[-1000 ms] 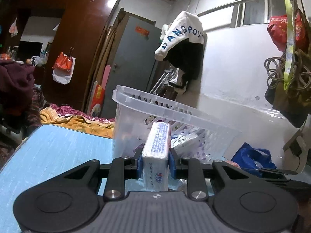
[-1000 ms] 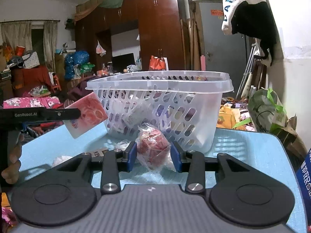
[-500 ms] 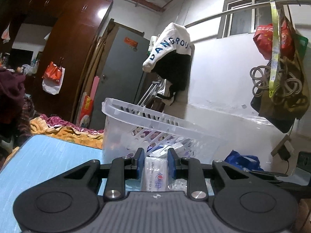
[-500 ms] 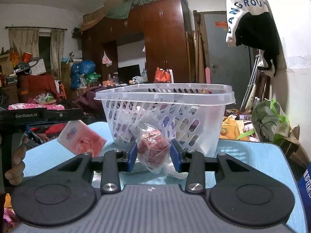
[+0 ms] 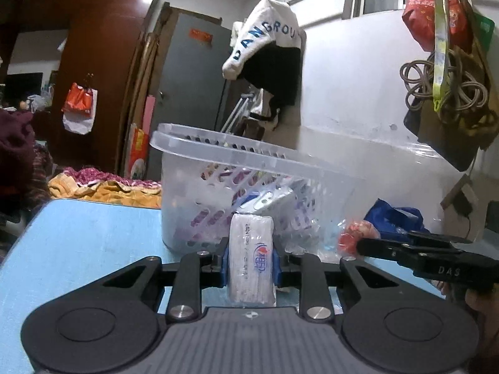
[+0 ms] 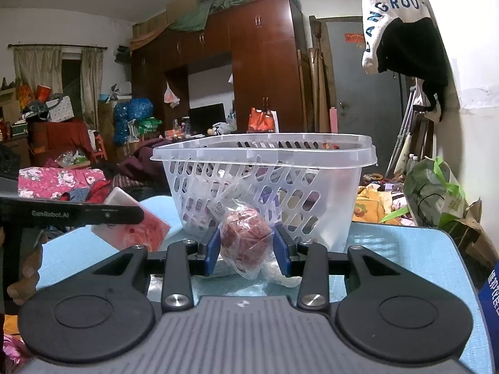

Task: Organize objects
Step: 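Carry white medicine box to basket with left gripper while right carries red ball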

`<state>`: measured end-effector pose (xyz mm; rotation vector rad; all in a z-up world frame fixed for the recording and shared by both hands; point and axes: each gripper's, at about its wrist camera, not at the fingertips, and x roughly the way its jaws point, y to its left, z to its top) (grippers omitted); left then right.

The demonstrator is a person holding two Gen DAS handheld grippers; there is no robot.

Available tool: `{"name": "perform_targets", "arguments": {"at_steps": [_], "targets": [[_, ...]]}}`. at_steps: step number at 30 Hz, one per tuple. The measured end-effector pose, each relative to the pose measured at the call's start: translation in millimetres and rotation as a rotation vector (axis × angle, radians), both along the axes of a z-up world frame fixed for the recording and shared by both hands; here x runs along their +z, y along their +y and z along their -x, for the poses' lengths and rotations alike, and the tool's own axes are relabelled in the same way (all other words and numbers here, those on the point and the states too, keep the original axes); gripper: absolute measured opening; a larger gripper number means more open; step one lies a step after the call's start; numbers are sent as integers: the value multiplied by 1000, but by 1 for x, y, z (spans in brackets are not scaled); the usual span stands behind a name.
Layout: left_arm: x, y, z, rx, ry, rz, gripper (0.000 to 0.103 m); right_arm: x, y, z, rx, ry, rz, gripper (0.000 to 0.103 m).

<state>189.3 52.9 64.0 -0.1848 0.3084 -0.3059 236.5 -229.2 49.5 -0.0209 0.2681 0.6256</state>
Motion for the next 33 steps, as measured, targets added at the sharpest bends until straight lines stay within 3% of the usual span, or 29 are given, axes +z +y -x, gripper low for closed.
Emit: {"name": "perform_targets", "arguments": {"at_steps": [4, 7, 11, 15, 16, 17, 18, 20, 22, 23, 26, 30, 33], "targets": [[12, 4, 15, 5, -67, 28, 28, 3, -1, 8, -3, -39, 2, 41], [41, 7, 17, -21, -120, 72, 28, 21, -1, 25, 11, -119, -38, 41], [93, 1, -17, -17, -126, 119, 28, 74, 12, 12, -50, -202, -4, 41], [118, -7, -69, 25, -81, 154, 30, 108, 25, -37, -93, -134, 42, 43], [115, -7, -78, 52, -71, 163, 43, 108, 27, -48, -104, -115, 54, 46], [112, -7, -88, 76, -54, 164, 57, 108, 30, -57, -116, -94, 71, 61], [109, -8, -99, 105, -26, 156, 80, 106, 33, -64, -137, -78, 81, 81], [102, -7, -105, 148, 16, 127, 81, 102, 36, -66, -169, -73, 107, 92], [98, -7, -88, 127, -25, 99, 81, 98, 28, -49, -178, -98, 101, 94], [97, -7, -74, 121, -47, 80, 81, 97, 21, -36, -162, -117, 75, 103], [84, -16, -29, 122, -63, -12, 86, 87, -5, 3, -100, -140, -15, 103], [38, -51, 11, 88, 24, -192, 87, 53, -11, 10, -113, -32, 55, 103], [8, -74, 17, 58, 77, -253, 87, 29, -9, -13, -177, 104, 104, 103]]}}
